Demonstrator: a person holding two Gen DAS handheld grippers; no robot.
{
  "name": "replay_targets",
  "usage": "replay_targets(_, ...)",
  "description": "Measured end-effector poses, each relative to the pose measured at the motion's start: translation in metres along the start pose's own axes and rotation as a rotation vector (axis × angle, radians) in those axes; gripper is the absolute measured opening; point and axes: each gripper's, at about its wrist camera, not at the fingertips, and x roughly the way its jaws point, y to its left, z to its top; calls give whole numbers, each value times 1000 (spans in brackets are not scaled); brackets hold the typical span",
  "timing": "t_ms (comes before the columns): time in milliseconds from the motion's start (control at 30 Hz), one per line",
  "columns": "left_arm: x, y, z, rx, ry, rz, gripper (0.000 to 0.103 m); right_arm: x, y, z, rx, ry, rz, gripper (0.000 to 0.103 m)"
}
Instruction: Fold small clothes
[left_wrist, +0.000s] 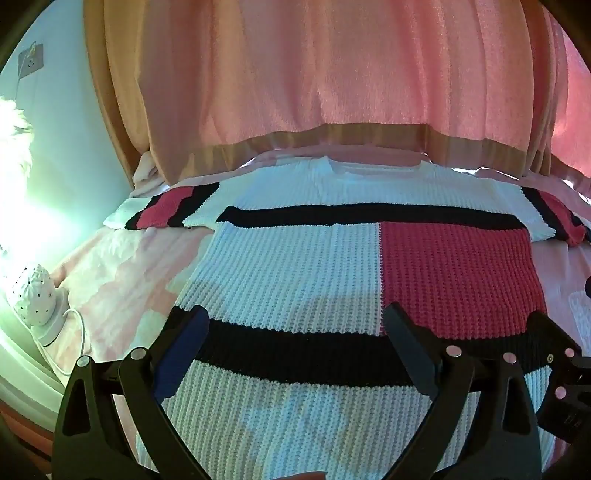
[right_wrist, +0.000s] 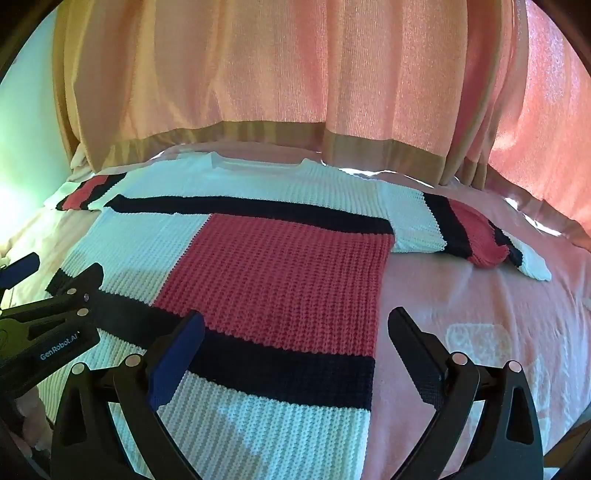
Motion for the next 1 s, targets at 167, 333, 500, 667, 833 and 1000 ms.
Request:
replay_targets(167, 0, 0, 2, 0, 2, -2, 93, 1, 0, 0, 0, 3, 4, 98)
replay_targets(333, 1, 0, 2, 1, 1, -3, 93, 1, -1, 0, -1, 4, 5, 98)
replay_targets(500, 1, -1, 2, 2, -2, -1, 93, 1, 0, 0, -1, 8, 9, 98)
replay_targets(667, 1, -2, 2, 2, -5, -1, 93, 1, 0, 0, -4, 5, 8, 98)
replay_targets(833, 1, -3, 2, 4, -4, 0, 93, 1, 1, -1, -4, 4, 7, 98)
replay_targets(1000, 1, -4, 2, 5, -4, 0, 93, 1, 1, -1, -3, 3, 6, 98)
